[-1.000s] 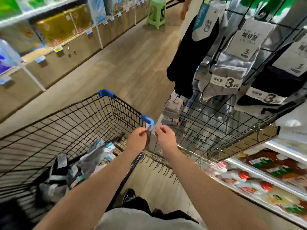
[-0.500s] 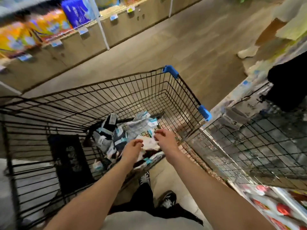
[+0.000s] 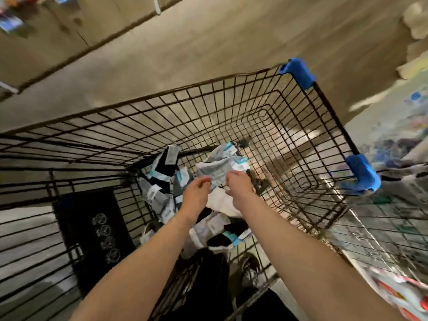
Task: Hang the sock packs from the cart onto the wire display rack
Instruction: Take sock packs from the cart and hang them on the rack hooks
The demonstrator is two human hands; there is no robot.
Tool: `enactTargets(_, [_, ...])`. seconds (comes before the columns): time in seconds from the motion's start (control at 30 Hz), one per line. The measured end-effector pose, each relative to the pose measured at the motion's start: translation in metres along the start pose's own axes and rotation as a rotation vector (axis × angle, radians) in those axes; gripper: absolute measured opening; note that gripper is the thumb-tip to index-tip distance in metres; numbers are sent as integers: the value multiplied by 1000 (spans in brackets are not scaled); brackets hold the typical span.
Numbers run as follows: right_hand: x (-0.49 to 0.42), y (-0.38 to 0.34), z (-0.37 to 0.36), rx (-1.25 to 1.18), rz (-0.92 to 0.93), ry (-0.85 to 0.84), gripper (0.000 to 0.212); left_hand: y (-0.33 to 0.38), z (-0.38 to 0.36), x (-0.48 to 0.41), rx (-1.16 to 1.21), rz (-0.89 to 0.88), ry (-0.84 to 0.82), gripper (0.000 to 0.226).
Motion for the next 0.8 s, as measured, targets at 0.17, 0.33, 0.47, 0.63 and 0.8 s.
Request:
enactTargets(0.17, [-57,14,-7,-48,-88,14,37,18,-27,-47,-128,-95,-64,34])
enactTargets(0.33, [-94,37,-24,-216,-248,32,34,13,-44,-91,-248,-139,-85,51])
enactTargets(0.47, [-125,54,-29,-308,-246,141,67,-6,-49,-114,-298,-129,-62,59])
enactTargets(0.63, [-93,22,-4,-163,64,309,50,9,-40,-91,-140,-144,-33,16])
enactTargets(0.8, [-57,-14,-1,-137,291,223,51,19,-36,-77,-44,-149,-48,54])
Point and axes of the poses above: each hand's wrist, its own x-axis away from the middle knuckle, its own z-axis out of the back of the hand, y = z × x, the point moved 8 cm from there along -x, towards the middle knuckle, and after that the axes turned 6 degrees about -x, right-handed, at the moved point
